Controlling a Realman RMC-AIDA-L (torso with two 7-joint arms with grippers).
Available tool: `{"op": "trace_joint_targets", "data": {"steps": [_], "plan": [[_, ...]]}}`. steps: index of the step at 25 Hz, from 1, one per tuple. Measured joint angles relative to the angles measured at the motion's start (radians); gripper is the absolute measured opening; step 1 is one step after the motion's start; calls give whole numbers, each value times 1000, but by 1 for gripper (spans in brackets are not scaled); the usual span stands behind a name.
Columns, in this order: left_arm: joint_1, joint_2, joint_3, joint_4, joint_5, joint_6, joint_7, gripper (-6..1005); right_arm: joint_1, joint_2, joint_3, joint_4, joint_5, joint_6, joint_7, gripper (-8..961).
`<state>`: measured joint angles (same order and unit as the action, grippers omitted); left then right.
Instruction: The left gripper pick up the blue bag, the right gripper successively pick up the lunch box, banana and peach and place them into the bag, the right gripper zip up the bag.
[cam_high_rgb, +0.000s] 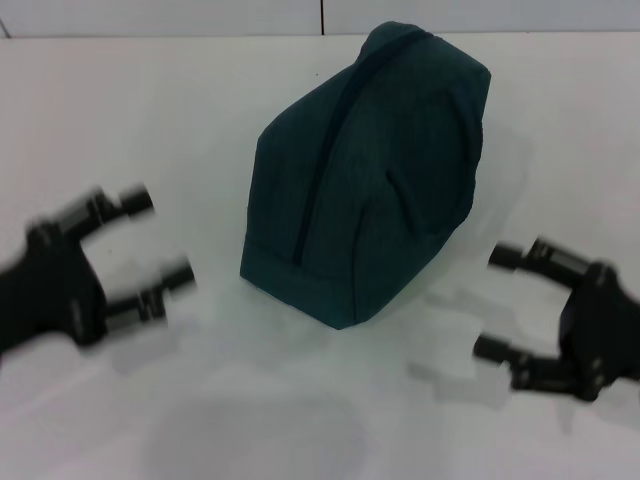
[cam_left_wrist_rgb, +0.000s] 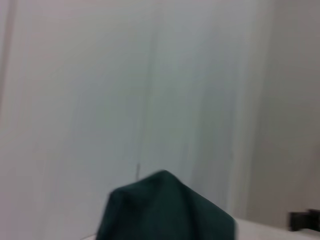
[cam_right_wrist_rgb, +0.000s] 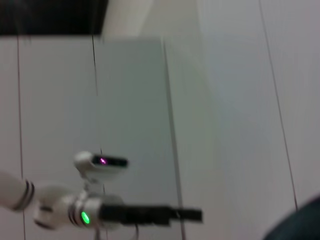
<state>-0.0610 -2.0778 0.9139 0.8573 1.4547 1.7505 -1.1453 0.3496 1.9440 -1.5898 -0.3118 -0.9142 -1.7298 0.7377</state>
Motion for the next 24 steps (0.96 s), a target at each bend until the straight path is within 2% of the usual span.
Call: {"op": "trace_joint_targets", "data": {"steps": [3,9,24], "plan": [[8,-5,-7,-93,61,24,167,886,-25,16,0,5,-45,79,-20,870],[-9,-1,-8,-231,172,-38,266,884,-56,55,-2,53,-51,169,-94,869],[-16,-4,-21,-251,179,-56,289,884,-67,58,1,77,-52,199,-117,869]]}}
